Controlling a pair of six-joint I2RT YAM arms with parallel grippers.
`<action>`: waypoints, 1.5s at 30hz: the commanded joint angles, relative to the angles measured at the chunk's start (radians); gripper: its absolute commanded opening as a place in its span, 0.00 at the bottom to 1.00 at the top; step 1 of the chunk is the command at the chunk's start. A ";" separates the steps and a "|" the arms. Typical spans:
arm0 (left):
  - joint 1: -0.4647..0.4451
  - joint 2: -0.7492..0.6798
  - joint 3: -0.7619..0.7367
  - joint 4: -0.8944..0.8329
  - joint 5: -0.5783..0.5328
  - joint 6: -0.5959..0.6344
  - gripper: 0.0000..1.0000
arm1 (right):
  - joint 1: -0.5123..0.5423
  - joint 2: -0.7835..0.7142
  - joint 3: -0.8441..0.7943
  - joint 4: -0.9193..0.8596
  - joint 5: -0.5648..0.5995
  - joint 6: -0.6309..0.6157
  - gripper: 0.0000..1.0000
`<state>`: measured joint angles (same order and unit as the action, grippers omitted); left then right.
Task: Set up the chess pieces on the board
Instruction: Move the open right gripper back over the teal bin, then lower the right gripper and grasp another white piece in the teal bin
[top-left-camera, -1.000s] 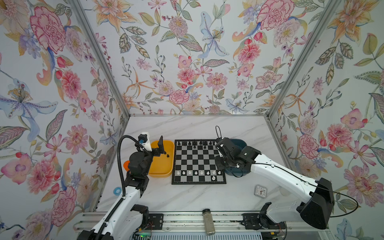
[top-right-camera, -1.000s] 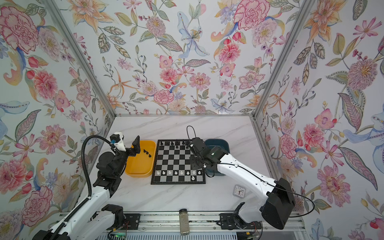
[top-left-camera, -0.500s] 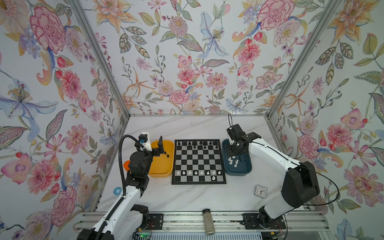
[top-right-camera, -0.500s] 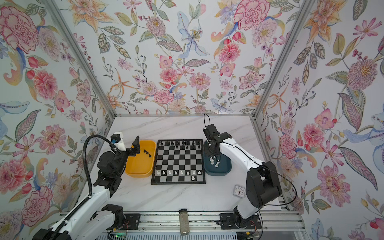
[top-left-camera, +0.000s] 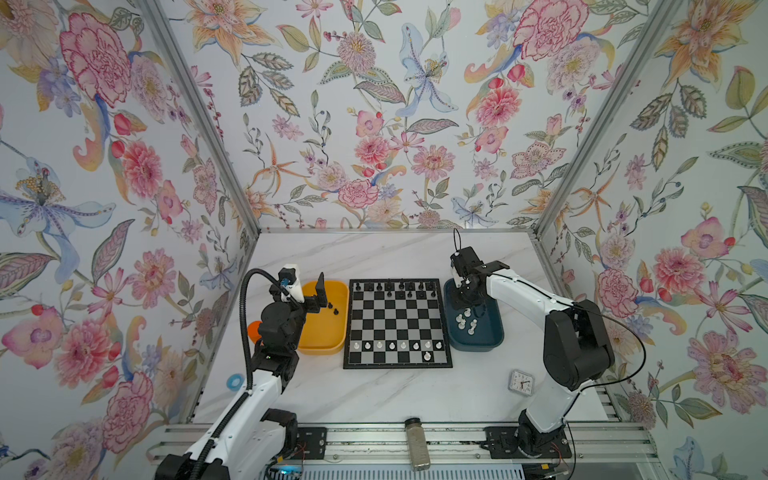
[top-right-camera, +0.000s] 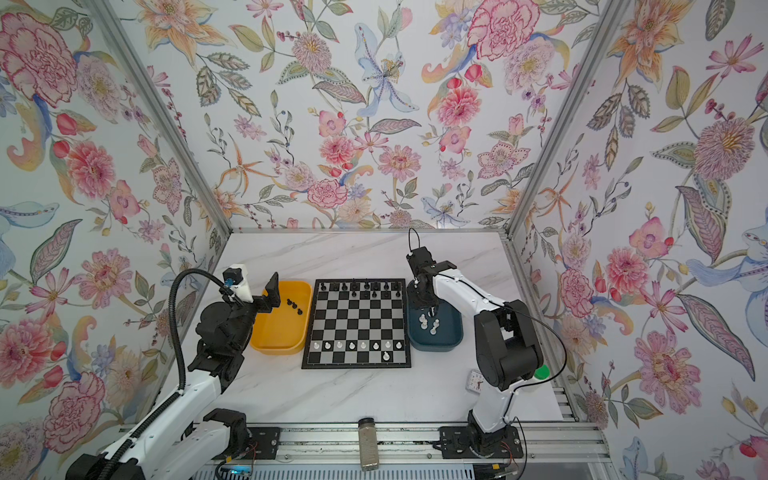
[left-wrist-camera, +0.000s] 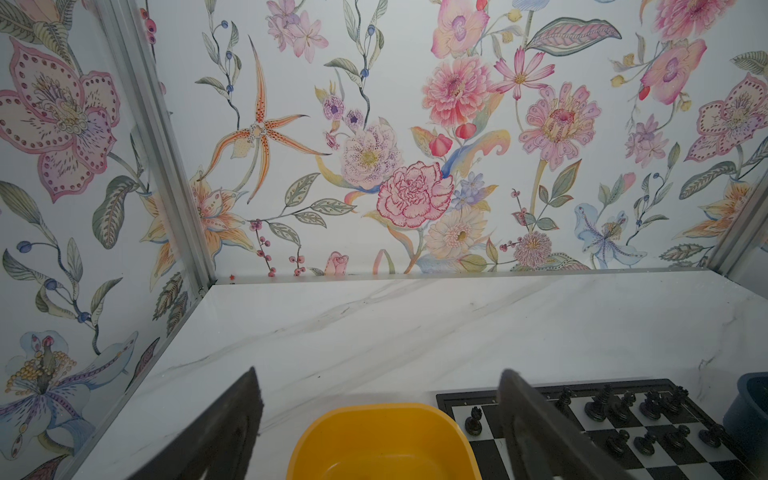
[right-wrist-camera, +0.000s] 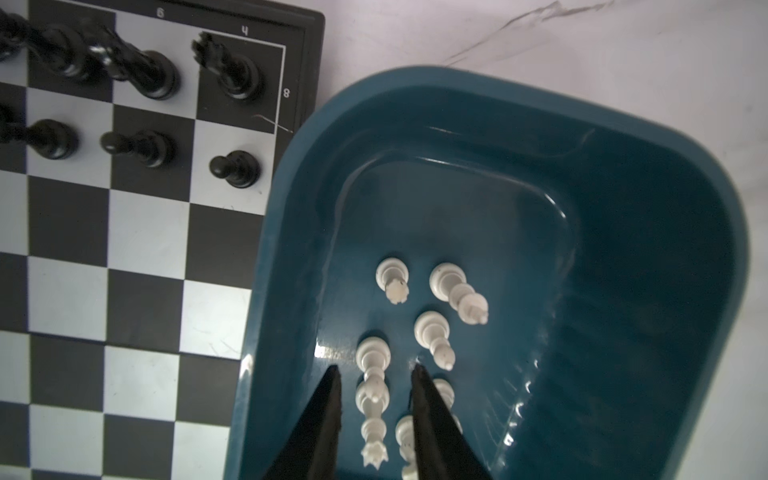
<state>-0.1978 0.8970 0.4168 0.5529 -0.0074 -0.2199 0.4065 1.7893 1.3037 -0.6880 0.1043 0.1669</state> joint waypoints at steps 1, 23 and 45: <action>-0.010 0.003 0.002 -0.001 -0.016 0.019 0.90 | -0.010 0.020 0.017 0.021 -0.014 -0.013 0.32; -0.012 0.003 0.003 -0.004 -0.016 0.021 0.90 | -0.039 0.077 0.000 0.070 -0.041 -0.011 0.33; -0.011 0.005 0.007 -0.004 -0.014 0.024 0.90 | -0.049 0.107 -0.003 0.082 -0.048 -0.010 0.31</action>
<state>-0.1978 0.8997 0.4168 0.5529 -0.0078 -0.2165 0.3649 1.8725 1.3033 -0.6071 0.0605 0.1638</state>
